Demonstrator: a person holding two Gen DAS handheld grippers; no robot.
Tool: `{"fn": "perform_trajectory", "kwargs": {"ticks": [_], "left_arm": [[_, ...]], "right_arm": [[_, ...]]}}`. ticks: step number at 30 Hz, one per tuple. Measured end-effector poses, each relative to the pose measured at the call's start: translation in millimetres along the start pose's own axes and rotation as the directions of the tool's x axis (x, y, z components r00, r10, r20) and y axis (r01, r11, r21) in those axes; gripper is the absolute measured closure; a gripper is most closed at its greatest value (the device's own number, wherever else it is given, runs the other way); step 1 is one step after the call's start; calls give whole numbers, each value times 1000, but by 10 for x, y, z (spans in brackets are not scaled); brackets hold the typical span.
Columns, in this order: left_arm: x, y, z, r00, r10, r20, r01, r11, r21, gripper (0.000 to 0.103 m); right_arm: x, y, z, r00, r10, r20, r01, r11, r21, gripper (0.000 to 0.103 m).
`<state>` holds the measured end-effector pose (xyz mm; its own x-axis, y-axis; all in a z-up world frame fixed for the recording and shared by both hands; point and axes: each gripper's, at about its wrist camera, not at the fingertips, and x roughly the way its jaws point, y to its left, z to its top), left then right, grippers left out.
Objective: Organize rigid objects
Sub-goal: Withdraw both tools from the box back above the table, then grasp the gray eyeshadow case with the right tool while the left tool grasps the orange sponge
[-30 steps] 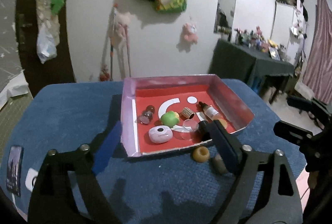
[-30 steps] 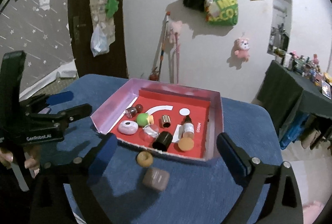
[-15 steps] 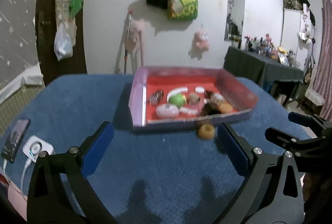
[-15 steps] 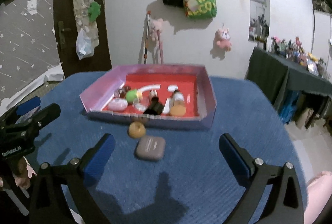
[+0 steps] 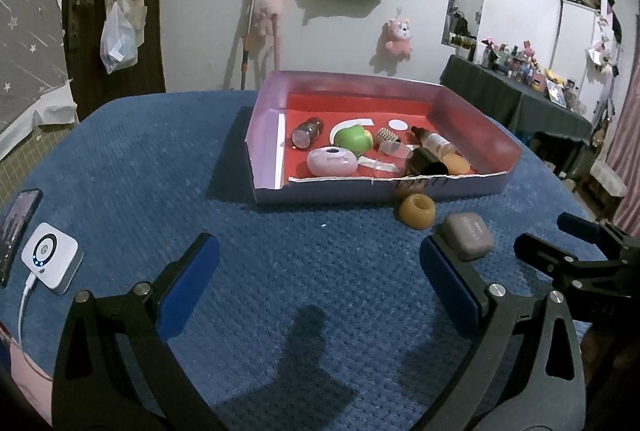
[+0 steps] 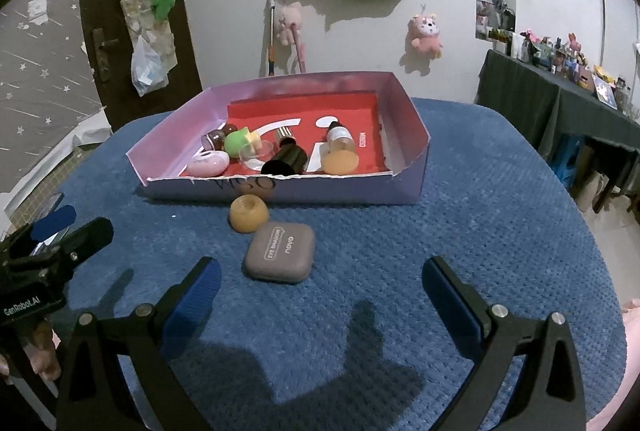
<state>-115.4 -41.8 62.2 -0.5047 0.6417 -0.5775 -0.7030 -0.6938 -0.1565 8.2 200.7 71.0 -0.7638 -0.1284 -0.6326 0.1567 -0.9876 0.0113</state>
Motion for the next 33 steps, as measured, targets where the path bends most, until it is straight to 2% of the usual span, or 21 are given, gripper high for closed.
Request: {"fn": "perform_trajectory", "kwargs": {"ticks": [15,21,33], "left_arm": [[85,50,-23,999,2,-43,-3,1000,-15,1],[146,127,37,998,4,-66,-5,1000,-16,1],[421,176,233,991,-32,-128,33,999,8,1]], "right_arm": [[122,16,-18,999,-1,-36,1,1000,-5,0],[334,43,23,993,24,-118,-24,1000,-2,0],[786,128,158,968,-32,-250,20,999,-50,0]]}}
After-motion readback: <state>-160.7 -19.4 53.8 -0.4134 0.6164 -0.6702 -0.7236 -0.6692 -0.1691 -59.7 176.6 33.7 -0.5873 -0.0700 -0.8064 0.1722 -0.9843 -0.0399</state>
